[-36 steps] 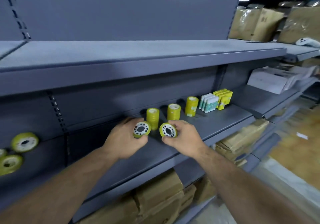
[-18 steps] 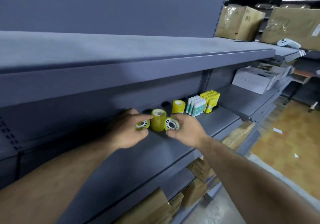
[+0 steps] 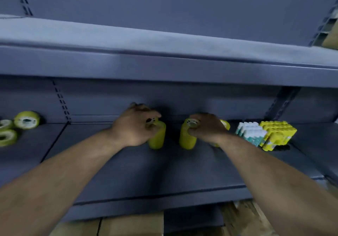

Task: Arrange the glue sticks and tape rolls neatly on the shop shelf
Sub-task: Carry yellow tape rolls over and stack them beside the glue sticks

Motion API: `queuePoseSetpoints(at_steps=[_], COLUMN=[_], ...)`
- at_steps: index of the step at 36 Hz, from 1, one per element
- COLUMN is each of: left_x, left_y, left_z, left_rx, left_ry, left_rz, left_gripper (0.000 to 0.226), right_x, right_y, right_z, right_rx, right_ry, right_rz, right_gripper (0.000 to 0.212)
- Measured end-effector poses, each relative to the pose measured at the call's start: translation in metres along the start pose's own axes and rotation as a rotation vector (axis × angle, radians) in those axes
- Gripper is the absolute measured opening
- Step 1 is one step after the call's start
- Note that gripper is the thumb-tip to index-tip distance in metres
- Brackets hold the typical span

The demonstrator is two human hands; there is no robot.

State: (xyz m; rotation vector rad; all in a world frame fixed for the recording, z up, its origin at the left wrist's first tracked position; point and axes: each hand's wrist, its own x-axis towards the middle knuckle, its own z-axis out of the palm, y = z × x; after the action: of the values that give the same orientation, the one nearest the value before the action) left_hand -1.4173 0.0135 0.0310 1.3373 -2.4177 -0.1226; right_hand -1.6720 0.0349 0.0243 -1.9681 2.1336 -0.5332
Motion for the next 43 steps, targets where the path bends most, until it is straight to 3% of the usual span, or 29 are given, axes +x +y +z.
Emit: queuePoseSetpoints(at_steps=[7,11,19,23,26,30,43], left_x=[-0.015,-0.018,-0.018,-0.017,-0.017,-0.017,-0.015], left_y=[0.010,0.010,0.013,0.011,0.010,0.006,-0.001], left_z=[0.001,-0.002,-0.001,-0.001,-0.001,0.000,0.002], left_rx=[0.009,-0.006,-0.019,-0.020,-0.019,-0.015,-0.020], left_ry=[0.007,-0.003,-0.022,-0.011,0.001,0.016,0.009], left_rz=[-0.126,-0.138,-0.135,-0.123,-0.121,-0.111,-0.095], left_gripper=[0.060,0.075,0.062,0.062,0.063,0.077,0.071], right_x=[0.011,0.014,0.019,0.021,0.023,0.024,0.028], right_y=[0.002,0.005,0.009,0.009,0.010,0.009,0.002], right_z=[0.002,0.007,0.010,0.012,0.013,0.012,0.007], right_rx=[-0.052,-0.078,-0.067,-0.081,-0.080,-0.061,-0.122], right_ry=[-0.097,-0.109,-0.122,-0.128,-0.135,-0.161,-0.159], right_rz=[-0.082,-0.081,-0.075,-0.070,-0.066,-0.093,-0.086], right_gripper=[0.045,0.044,0.050,0.037,0.043,0.067,0.061])
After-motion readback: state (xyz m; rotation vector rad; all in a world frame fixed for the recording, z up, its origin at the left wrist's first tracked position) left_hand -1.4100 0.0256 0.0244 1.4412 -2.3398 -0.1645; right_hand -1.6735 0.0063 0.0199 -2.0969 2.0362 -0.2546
